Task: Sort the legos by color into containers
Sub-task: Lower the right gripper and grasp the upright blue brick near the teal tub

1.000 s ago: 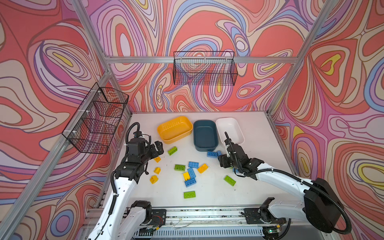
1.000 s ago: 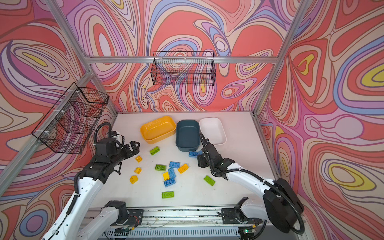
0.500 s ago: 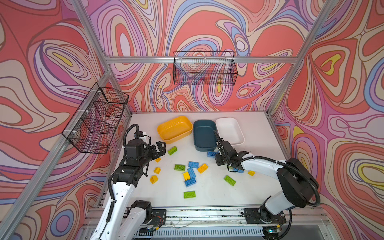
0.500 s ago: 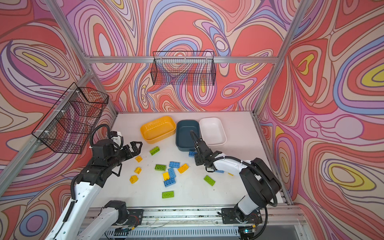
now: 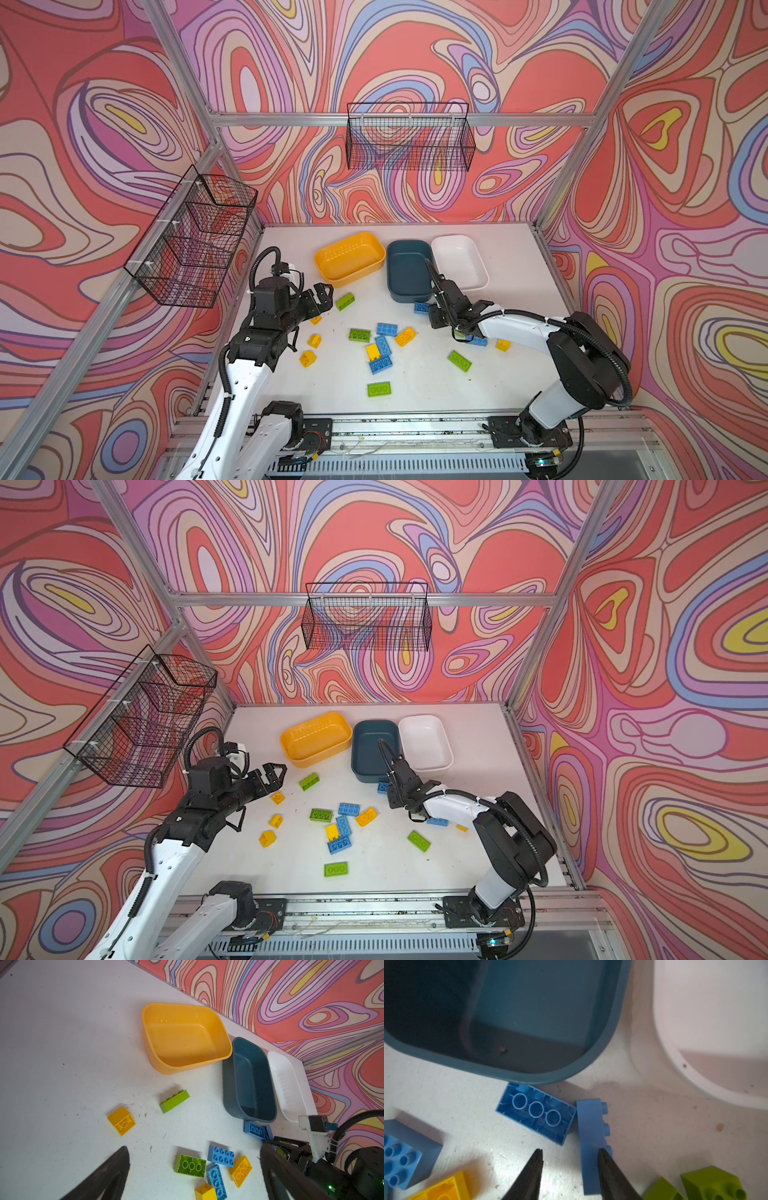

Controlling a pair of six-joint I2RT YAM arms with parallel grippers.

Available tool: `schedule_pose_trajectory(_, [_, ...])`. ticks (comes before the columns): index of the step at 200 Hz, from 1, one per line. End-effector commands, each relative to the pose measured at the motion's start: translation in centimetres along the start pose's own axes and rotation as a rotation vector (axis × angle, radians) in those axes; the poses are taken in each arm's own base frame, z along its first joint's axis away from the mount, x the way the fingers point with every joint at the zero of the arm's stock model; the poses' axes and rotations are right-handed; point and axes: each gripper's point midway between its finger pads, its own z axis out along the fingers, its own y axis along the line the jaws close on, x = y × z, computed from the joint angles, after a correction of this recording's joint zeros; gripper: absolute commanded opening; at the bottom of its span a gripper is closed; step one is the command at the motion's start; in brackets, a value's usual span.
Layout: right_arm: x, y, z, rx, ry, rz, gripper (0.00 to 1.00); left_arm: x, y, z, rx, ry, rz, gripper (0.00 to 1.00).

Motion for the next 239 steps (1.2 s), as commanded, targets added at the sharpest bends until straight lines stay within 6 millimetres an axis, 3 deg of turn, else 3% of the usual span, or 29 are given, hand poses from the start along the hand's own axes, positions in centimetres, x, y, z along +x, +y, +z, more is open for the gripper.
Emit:
schedule_pose_trajectory(1, [-0.7,-1.1,-1.6,0.008,-0.021,0.012,0.47,-0.3,-0.7,-0.5,0.018,0.005,-0.004,0.97])
schedule_pose_trajectory(31, [-0.5,-2.4,-1.8,0.004,-0.001,0.020,0.47,-0.3,-0.6,-0.4,0.017,0.006,-0.003,0.97])
schedule_pose_trajectory(79, [1.4,-2.3,0.1,-0.003,0.070,0.010,0.48,-0.2,-0.7,-0.4,0.019,0.006,-0.003,0.97])
schedule_pose_trajectory(155, [2.0,-1.8,1.9,-0.009,0.116,0.008,0.42,-0.2,-0.7,-0.4,0.020,0.006,-0.003,0.97])
schedule_pose_trajectory(192, [1.7,-1.9,1.5,-0.005,0.106,0.008,0.28,-0.2,-0.6,-0.4,0.017,0.005,-0.001,0.97])
schedule_pose_trajectory(239, [-0.1,-0.9,-1.0,-0.054,0.073,0.010,0.20,-0.3,-0.5,-0.5,0.011,-0.004,0.000,0.97])
